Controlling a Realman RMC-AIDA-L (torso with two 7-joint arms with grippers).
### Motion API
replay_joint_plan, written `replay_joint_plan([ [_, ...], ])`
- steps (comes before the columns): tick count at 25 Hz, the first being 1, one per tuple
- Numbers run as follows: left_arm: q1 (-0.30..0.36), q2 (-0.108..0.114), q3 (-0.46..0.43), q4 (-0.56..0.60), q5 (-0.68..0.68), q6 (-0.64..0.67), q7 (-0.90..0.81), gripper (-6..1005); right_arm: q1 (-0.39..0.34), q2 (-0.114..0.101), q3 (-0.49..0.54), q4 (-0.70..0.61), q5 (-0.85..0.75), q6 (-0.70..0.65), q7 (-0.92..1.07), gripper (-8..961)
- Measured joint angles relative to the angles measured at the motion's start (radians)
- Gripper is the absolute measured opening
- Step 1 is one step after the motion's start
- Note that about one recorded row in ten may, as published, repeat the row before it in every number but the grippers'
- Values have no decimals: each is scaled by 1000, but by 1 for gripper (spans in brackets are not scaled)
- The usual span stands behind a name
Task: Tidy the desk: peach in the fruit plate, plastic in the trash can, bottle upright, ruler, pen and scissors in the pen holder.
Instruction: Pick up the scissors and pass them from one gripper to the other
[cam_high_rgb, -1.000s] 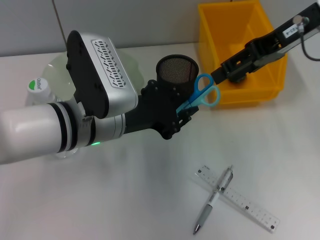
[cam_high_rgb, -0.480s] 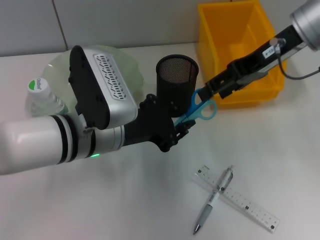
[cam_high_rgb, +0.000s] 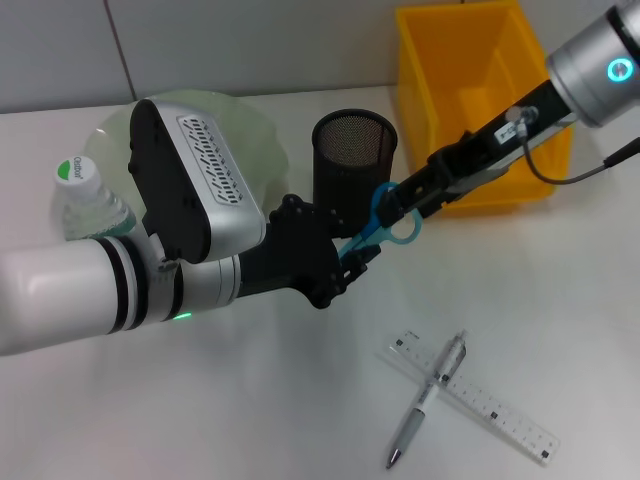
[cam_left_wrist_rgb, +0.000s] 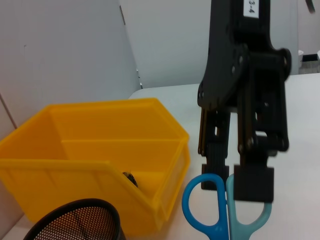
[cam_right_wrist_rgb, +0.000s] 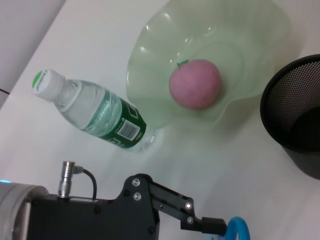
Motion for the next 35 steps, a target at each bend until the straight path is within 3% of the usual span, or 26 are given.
replay_joint_plan([
  [14,1,0,1,-3,0,4,0,360,-4,7,-14,25,8,37,-1,600],
  [19,-1,-1,2,-3,0,1,0,363,1,11,-17,27,7,44,-1,354],
  [25,-1,-1,2,0,-1,-1,0,367,3,11,-18,37,6,51,-3,250],
  [35,-5,-1,4,0,-1,-2,-10,373,5,16,-20,49,7,57,-26,218],
])
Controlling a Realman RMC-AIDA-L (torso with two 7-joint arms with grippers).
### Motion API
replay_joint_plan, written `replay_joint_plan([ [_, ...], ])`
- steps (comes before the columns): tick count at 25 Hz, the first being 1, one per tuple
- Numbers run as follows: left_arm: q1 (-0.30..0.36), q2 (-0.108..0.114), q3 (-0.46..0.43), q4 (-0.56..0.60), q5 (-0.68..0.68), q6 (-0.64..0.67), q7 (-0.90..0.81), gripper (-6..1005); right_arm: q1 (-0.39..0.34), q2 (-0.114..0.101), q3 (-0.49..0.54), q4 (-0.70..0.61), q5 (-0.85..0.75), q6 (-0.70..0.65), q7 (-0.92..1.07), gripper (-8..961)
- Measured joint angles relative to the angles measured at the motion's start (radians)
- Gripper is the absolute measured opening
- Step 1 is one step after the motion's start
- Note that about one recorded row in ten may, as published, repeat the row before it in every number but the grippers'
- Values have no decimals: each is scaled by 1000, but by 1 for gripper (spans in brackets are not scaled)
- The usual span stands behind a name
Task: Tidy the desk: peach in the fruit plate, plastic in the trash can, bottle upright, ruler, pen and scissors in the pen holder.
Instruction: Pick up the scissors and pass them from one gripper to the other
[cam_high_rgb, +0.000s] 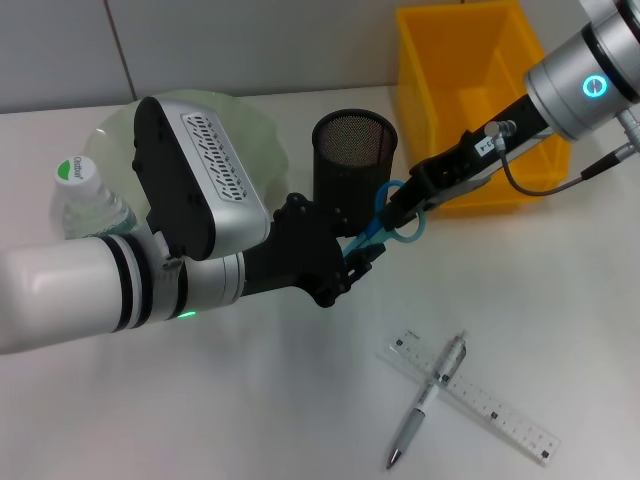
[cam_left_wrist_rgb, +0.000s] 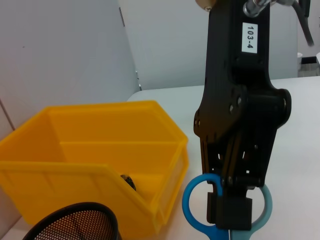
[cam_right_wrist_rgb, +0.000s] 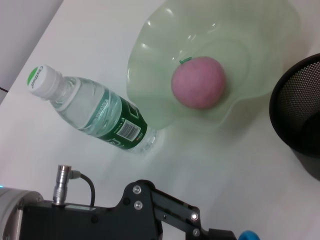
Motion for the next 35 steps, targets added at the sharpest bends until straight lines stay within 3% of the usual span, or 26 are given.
replay_joint_plan([
  [6,3,1,-3,2,2,0,-3,377,-4,7,-3,-6,0,7,-16,186],
  [12,4,1,-8,5,2,3,-26,381,0,7,-3,-3,-3,8,-16,82],
  [22,0,4,-12,11,1,9,-38,387,-2,7,-5,-2,-5,6,-16,81],
  [35,0,5,-18,13,1,34,-42,717,-4,7,-4,-4,-6,7,-15,83],
])
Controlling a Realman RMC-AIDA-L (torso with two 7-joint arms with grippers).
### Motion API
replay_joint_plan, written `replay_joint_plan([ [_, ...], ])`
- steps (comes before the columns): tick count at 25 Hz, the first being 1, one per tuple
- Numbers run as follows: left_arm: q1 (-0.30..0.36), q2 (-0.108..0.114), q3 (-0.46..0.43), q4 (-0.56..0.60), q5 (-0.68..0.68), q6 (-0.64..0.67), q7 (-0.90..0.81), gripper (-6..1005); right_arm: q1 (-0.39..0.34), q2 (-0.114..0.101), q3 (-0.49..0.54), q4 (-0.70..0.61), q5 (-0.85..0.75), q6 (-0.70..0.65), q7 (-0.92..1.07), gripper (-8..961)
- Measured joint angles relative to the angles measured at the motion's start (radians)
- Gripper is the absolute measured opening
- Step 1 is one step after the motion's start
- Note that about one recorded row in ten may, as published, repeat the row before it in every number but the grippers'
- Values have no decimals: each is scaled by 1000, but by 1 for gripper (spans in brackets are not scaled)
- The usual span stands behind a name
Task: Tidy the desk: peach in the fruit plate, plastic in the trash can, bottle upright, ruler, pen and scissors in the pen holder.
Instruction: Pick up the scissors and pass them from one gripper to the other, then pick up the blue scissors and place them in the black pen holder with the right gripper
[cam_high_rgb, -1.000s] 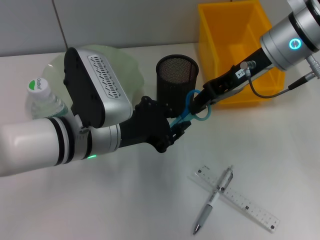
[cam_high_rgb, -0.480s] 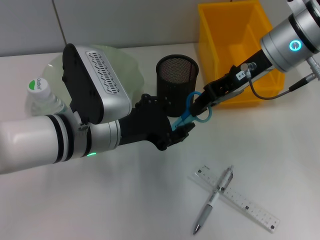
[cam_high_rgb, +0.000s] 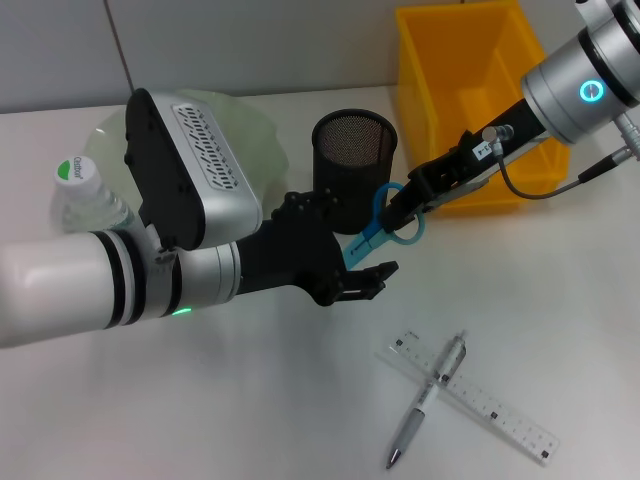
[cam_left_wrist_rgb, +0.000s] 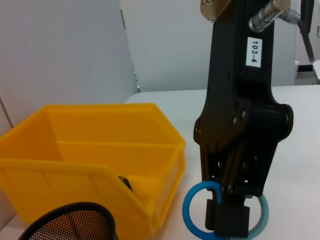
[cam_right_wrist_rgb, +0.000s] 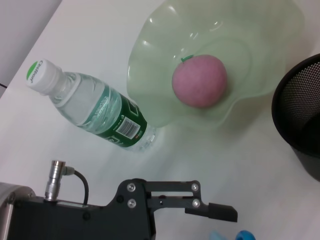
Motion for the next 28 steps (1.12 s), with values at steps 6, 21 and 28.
replay_joint_plan([
  [6,6,0,-48,2,0,57,-25,793,0,-3,2,-9,0,-9,0,83],
  [21,98,-1,-160,3,-33,273,1,790,54,-135,49,-184,6,-163,34,85],
  [28,118,-2,-208,-81,-193,373,124,789,151,-185,49,-178,-62,-167,34,85],
])
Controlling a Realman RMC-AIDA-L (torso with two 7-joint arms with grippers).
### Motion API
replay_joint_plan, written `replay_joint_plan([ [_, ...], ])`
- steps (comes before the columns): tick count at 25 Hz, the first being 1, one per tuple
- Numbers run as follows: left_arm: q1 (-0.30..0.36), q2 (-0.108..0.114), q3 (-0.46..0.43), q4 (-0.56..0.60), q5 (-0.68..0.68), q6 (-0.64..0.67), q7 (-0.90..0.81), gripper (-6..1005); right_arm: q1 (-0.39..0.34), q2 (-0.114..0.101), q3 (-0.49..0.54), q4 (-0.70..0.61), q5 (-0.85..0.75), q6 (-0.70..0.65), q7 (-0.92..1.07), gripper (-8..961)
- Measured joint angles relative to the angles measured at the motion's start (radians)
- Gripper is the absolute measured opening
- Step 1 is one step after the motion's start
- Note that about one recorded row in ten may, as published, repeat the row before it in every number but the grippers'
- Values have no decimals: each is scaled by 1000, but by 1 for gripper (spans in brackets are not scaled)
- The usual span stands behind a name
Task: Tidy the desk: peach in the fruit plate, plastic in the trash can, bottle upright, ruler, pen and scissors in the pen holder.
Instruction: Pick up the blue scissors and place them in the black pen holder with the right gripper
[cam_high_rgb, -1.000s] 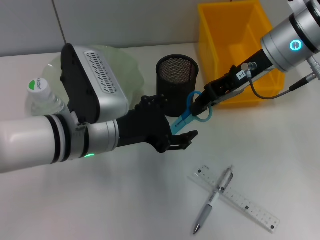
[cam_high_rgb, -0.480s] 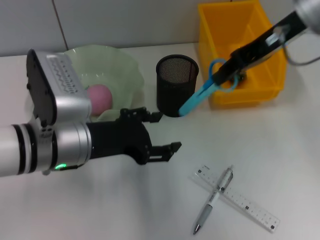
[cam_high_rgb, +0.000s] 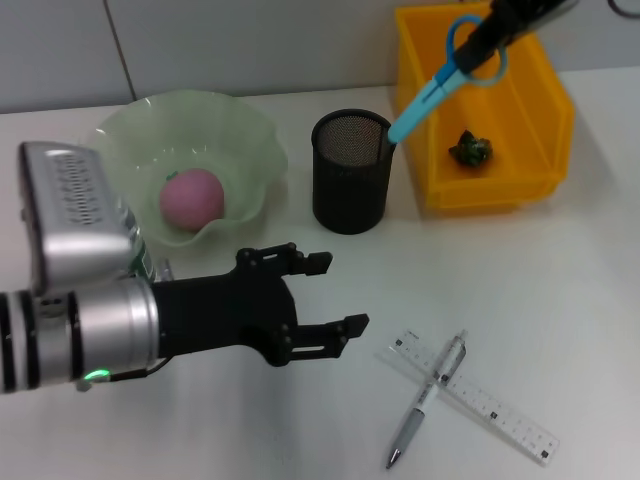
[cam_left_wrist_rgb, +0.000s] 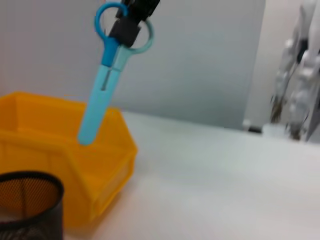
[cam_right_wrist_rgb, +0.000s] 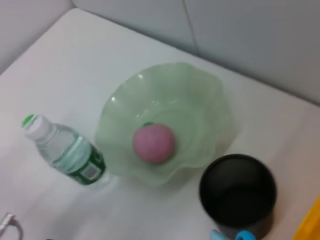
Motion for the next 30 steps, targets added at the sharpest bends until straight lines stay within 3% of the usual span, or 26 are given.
replay_joint_plan([
  [6,-14,1,-103,-180,-157,169,174,788,93,24,-15,38,-129,39,-21,86],
  [14,-31,1,-183,-425,-181,266,439,787,155,63,-108,183,-161,193,-39,87],
  [19,-48,4,-262,-528,-182,331,498,787,182,91,-148,244,-178,257,-41,87],
  [24,-49,3,-324,-581,-182,386,571,786,198,103,-153,280,-196,285,-43,87],
  [30,-49,4,-330,-586,-183,399,568,786,199,110,-153,284,-207,296,-43,88],
])
